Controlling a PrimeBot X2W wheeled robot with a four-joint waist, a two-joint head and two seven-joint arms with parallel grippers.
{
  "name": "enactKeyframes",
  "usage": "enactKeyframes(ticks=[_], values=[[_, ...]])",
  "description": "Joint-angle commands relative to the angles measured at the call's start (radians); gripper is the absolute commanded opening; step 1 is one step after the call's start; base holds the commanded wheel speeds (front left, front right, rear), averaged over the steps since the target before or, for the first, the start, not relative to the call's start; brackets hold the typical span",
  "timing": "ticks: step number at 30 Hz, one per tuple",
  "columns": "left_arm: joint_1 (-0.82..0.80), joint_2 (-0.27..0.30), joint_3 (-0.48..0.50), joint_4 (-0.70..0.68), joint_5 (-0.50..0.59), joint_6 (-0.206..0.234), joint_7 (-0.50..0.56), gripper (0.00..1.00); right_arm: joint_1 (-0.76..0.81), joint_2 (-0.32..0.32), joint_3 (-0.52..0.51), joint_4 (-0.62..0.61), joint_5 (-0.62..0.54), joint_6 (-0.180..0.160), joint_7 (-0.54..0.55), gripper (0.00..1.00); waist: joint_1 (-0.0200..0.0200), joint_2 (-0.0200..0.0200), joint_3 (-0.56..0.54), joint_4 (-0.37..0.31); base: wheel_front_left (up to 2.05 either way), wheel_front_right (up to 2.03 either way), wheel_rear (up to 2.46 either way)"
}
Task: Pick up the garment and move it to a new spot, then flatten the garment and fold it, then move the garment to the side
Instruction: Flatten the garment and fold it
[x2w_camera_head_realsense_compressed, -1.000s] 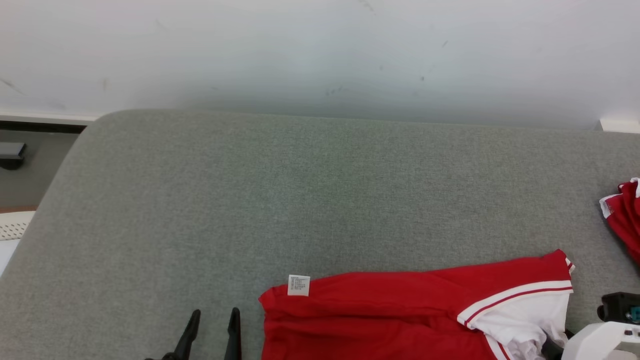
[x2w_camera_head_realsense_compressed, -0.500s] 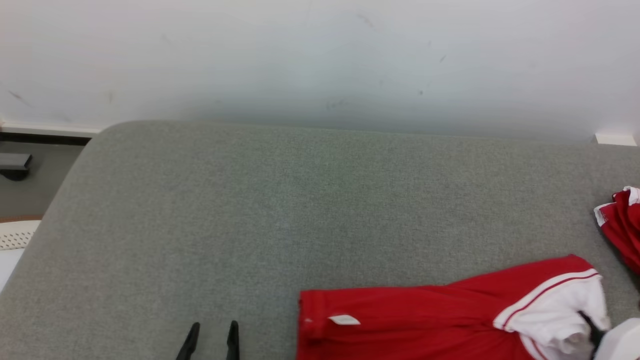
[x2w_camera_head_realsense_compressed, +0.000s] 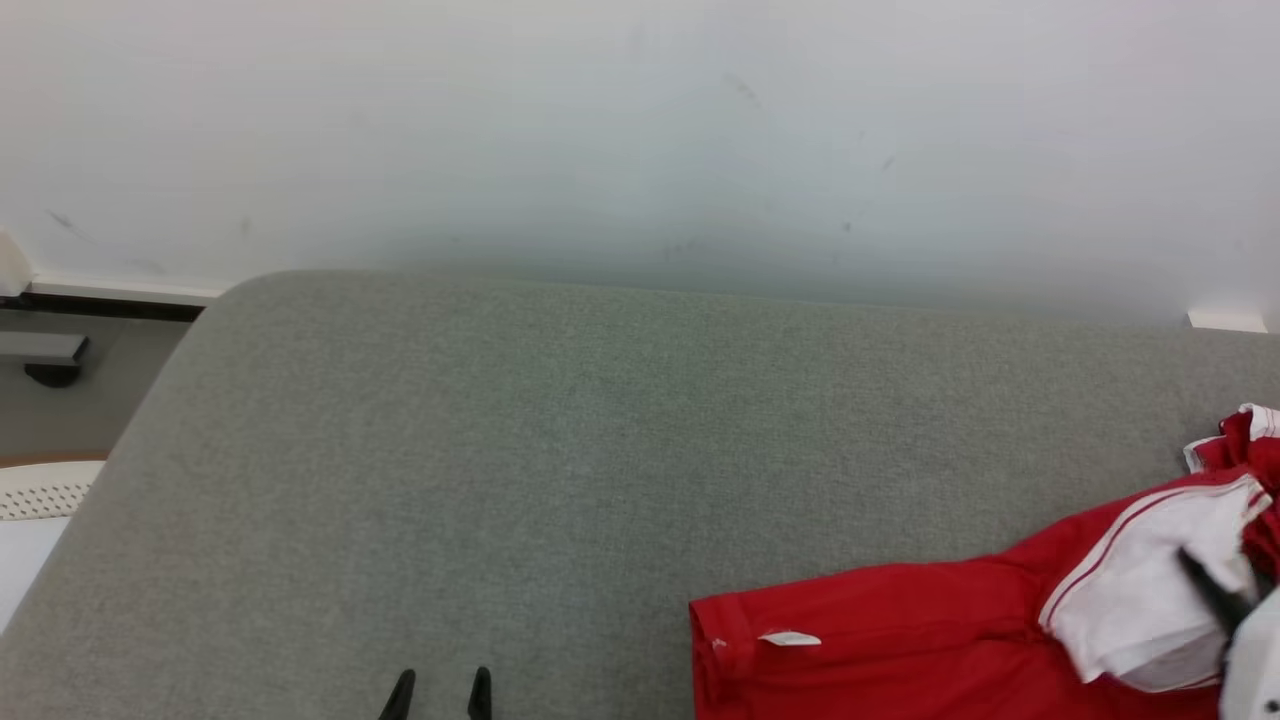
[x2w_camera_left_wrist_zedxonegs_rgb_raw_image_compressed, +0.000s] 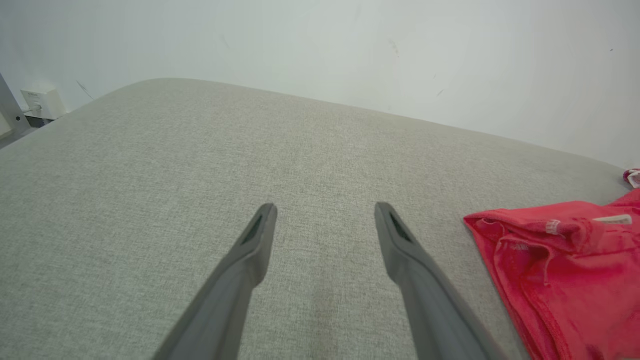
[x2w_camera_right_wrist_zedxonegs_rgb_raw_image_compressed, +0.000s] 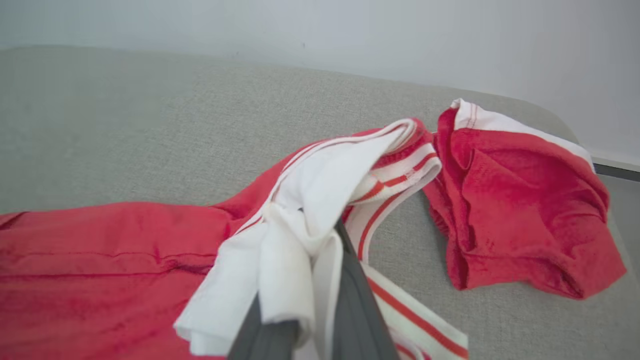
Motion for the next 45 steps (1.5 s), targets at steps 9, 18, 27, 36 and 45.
enactKeyframes(ticks=[9, 18, 27, 36, 45], values=[[-0.011, -0.007, -0.008, 0.004, -0.010, 0.000, -0.001, 1.00, 0.030, 0.026, 0.283, -0.224, 0.052, -0.003, 0.145, 0.00, 0.0000, -0.0001, 0.005, 0.014, 0.00, 0.00, 0.00], [-0.024, -0.008, -0.017, 0.023, -0.019, -0.004, -0.001, 1.00, -0.041, 0.144, 0.421, -0.143, 0.024, -0.003, 0.122, 0.00, 0.0000, -0.0001, 0.012, 0.037, 0.00, 0.00, 0.00], [-0.022, -0.009, -0.034, 0.047, -0.028, 0.006, -0.001, 1.00, -0.069, 0.245, 0.472, -0.064, -0.002, -0.003, 0.111, 0.00, 0.0000, -0.0001, -0.005, 0.055, 0.00, 0.00, 0.00], [-0.015, -0.009, -0.037, 0.054, -0.029, 0.011, -0.001, 1.00, -0.102, 0.328, 0.499, -0.003, -0.033, -0.003, 0.100, 0.00, 0.0000, -0.0001, -0.006, 0.053, 0.00, 0.00, 0.00], [-0.021, -0.009, -0.046, 0.060, -0.041, 0.018, -0.001, 1.00, -0.112, 0.388, 0.509, 0.034, -0.029, -0.003, 0.069, 1.00, 0.0000, -0.0001, -0.008, 0.060, 0.00, 0.00, 0.00]])
